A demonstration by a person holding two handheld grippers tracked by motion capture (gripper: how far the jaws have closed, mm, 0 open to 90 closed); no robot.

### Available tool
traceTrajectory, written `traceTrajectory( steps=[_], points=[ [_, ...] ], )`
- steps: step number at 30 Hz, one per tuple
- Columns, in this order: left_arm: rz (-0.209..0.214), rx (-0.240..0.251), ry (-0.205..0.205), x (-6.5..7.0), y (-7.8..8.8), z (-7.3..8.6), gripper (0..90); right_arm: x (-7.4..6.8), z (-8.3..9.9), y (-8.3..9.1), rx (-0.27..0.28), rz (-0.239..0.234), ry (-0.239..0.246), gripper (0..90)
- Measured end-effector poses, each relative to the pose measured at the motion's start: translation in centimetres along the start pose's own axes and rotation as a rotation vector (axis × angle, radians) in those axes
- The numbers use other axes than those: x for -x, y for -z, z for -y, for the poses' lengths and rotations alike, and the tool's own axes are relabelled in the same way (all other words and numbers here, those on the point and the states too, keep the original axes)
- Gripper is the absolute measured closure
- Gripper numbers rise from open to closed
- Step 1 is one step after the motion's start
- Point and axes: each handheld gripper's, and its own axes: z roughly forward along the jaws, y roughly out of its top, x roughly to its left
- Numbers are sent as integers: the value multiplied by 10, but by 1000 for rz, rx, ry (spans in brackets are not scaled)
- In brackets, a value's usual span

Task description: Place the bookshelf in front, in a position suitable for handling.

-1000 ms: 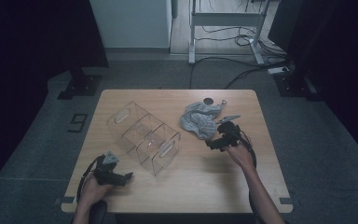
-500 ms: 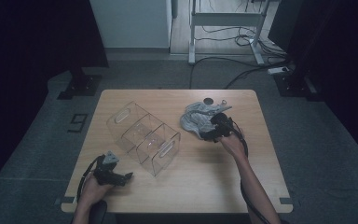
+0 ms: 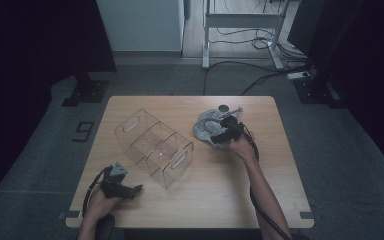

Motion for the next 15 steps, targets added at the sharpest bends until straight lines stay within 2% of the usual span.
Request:
traceTrajectory(
  steps=[5,9,12,13,14,15],
  points=[
    [0,0,0,0,0,0,0,3,2,-13,-16,25,-6,85],
    [0,0,0,0,0,0,0,2,3,-23,-33,48,1,163],
    [0,0,0,0,0,0,0,3,4,-27,-40,72,-13,331],
    [0,0,0,0,0,0,0,3,4,-27,-40,72,-13,331],
    [0,0,0,0,0,0,0,3,4,-27,-38,72,-16,377],
    [0,0,0,0,0,0,0,4,6,-26,-38,77,-24,485]
  ],
)
